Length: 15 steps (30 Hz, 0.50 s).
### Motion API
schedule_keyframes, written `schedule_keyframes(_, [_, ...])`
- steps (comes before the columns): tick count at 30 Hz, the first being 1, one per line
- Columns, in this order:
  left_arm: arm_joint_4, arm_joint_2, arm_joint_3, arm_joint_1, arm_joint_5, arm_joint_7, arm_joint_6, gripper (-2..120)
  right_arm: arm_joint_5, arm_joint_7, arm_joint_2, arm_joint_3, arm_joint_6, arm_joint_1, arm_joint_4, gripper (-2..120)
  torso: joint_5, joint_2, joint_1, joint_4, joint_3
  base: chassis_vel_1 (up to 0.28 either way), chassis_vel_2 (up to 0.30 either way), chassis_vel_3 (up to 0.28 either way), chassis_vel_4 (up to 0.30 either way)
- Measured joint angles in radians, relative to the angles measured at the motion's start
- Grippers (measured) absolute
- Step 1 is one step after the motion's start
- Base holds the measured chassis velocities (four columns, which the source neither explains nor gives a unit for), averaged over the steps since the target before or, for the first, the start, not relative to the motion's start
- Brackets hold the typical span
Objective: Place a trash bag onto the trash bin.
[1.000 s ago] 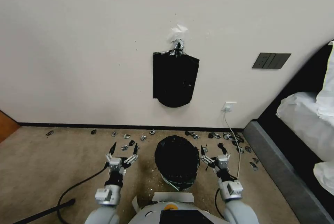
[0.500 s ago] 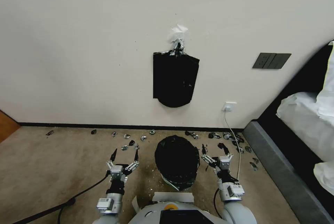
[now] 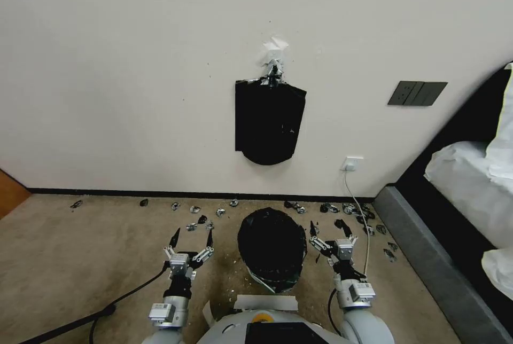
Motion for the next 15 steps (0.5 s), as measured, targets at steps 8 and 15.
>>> schedule_keyframes(8, [0.0, 0.0, 0.001, 0.0, -0.001, -0.001, 0.001, 100, 0.001, 0.001, -0.001, -0.001, -0.001, 0.0, 0.0, 100, 0.0, 0.0, 0.0, 0.0, 0.0, 0.0, 0.0, 0.0, 0.0])
schedule_keyframes(15, [0.0, 0.0, 0.001, 0.0, -0.001, -0.001, 0.001, 100, 0.001, 0.001, -0.001, -0.001, -0.001, 0.0, 0.0, 100, 0.0, 0.0, 0.0, 0.0, 0.0, 0.0, 0.0, 0.0, 0.0])
